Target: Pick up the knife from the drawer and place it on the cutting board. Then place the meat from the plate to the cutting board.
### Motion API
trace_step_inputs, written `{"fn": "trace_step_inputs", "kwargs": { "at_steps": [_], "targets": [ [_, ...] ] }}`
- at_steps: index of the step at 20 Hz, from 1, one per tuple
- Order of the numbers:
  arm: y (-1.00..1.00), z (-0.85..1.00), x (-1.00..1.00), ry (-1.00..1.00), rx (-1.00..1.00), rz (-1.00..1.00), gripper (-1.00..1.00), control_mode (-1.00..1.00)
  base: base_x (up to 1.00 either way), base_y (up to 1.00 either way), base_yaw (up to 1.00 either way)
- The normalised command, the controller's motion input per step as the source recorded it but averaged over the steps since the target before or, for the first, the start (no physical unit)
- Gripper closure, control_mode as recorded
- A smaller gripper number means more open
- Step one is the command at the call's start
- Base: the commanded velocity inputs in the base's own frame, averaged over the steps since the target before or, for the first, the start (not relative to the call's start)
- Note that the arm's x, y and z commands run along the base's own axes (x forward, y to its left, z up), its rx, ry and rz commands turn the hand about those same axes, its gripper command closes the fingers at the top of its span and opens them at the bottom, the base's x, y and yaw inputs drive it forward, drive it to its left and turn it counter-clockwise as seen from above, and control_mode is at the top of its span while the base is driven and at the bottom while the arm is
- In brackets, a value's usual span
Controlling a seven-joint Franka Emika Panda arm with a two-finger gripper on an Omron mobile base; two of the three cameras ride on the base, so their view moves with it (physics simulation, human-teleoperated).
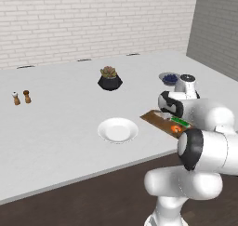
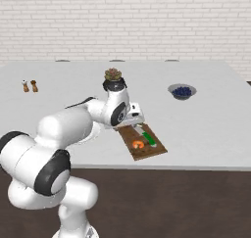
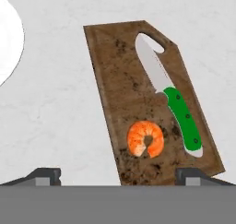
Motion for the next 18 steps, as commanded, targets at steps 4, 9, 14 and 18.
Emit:
{"fn": "trace_step_inputs", "kwargs": {
  "at_steps": [4, 9, 14, 18],
  "targets": [
    [1.0, 1.0, -0.51, 0.16, 0.0, 0.06, -1.0, -1.0, 0.0, 0.0, 0.0],
    [1.0, 0.94, -0.63, 0.16, 0.0, 0.13, -1.0, -1.0, 0.0, 0.0, 0.0],
    [1.0, 0.34, -0.83, 0.07, 0.0, 0.16, -1.0, -1.0, 0.0, 0.0, 0.0],
    [0.96, 0.0, -1.0, 0.0, -0.04, 0.16, -1.0, -1.0, 0.0, 0.0, 0.0]
  ]
}}
